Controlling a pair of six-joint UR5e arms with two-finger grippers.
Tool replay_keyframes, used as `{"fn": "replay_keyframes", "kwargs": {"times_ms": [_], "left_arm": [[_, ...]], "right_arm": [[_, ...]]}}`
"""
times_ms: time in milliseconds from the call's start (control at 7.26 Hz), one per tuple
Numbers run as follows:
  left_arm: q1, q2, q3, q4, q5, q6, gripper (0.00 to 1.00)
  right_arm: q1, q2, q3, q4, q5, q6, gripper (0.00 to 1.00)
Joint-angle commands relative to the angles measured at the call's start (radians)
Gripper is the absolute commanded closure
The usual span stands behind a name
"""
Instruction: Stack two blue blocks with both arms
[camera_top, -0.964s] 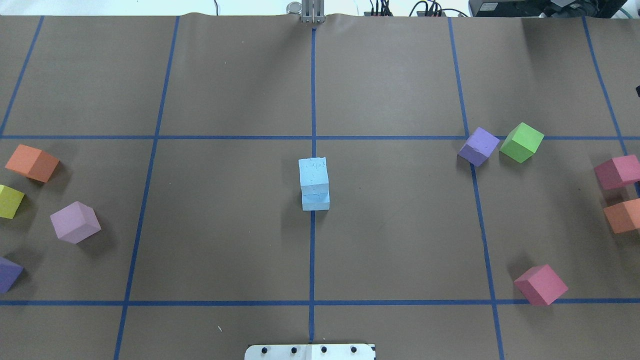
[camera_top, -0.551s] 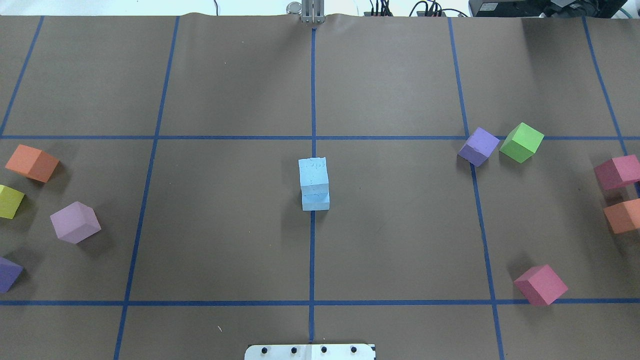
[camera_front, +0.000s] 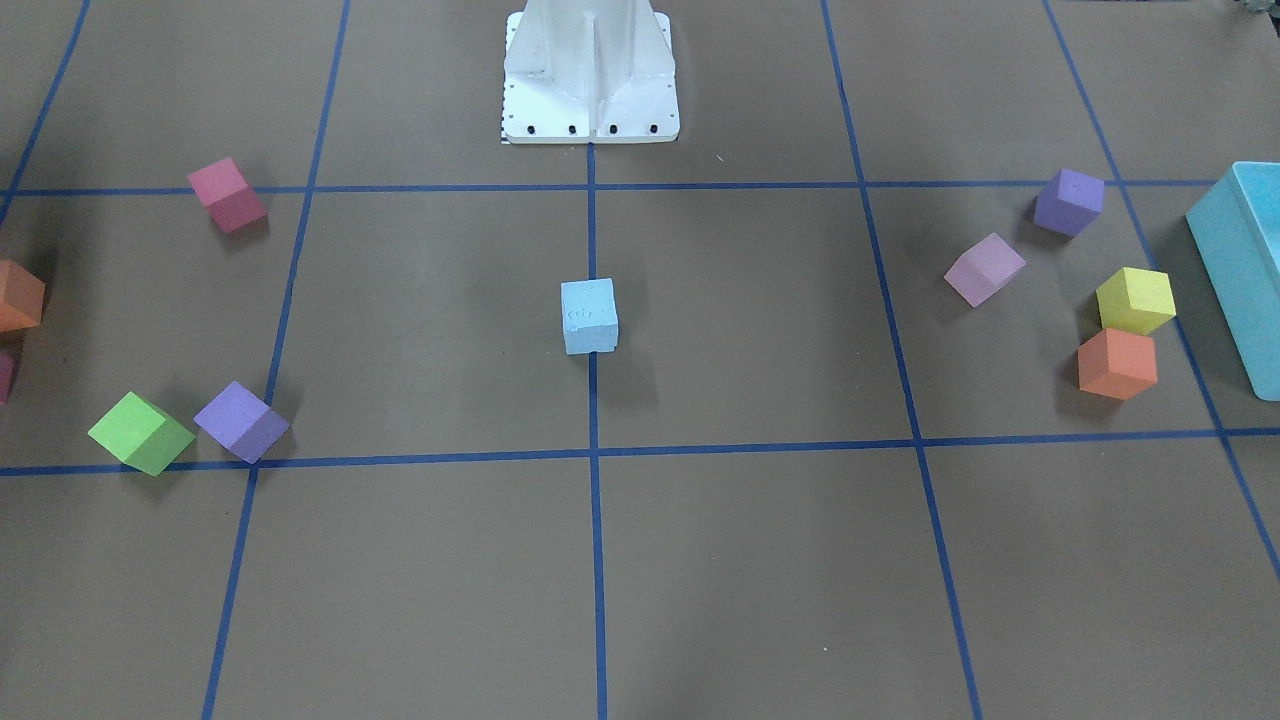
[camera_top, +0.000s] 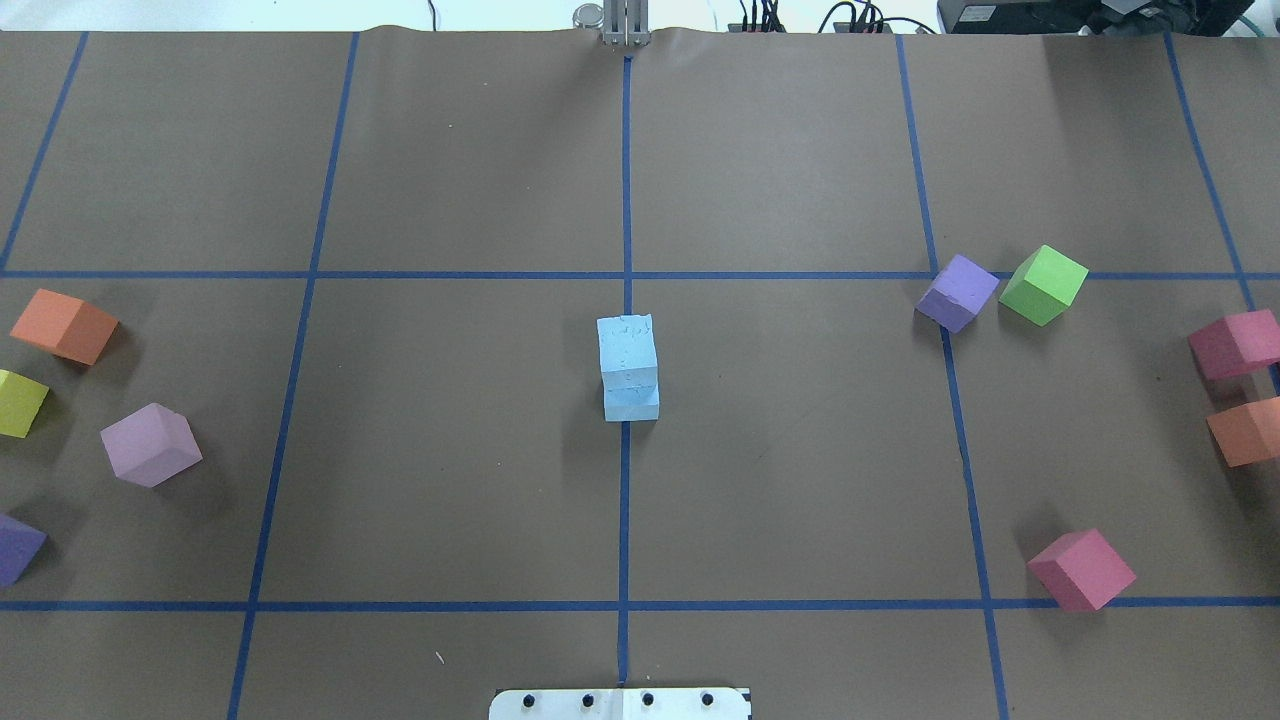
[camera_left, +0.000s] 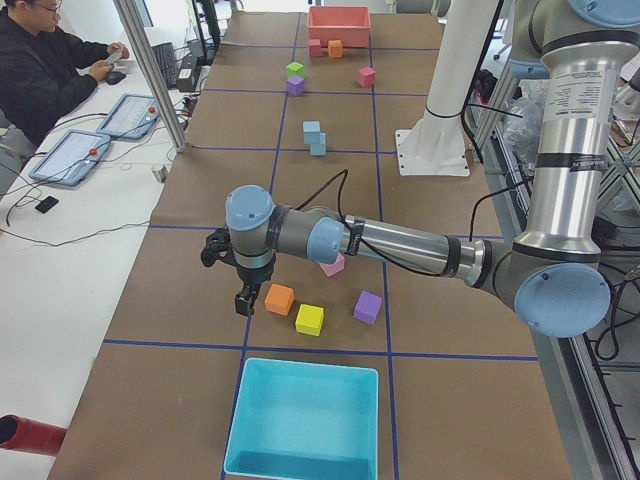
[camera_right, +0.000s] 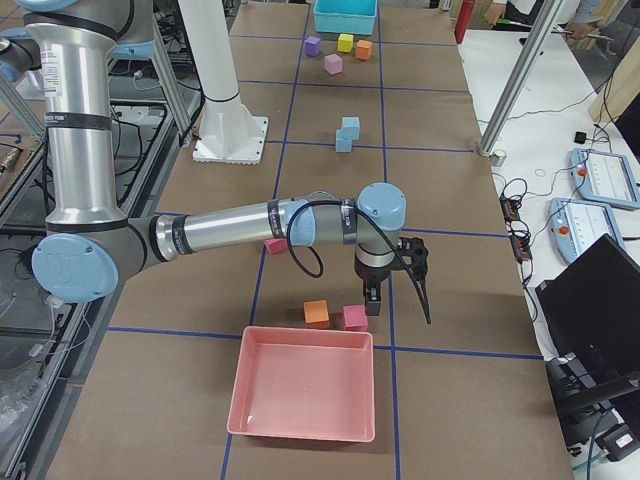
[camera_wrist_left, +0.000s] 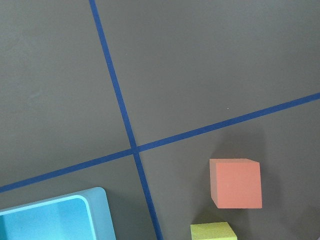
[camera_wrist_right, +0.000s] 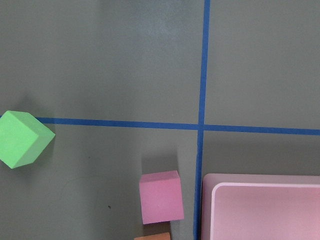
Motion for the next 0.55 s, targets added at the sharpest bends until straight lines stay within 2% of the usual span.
{"fn": "replay_keyframes", "kwargs": {"times_ms": [0,413], "left_arm": [[-0.012,0.001,0.003,0.011,-0.035,0.002,0.0],[-0.014,0.031,-0.005,0.005,-0.037,0.002,0.0]], "right_arm": [[0.001,-0.006,0.0,0.009,-0.001,-0.003,0.0],[0.001,-0.003,0.0,0.009,-0.001,-0.006,0.0]]}}
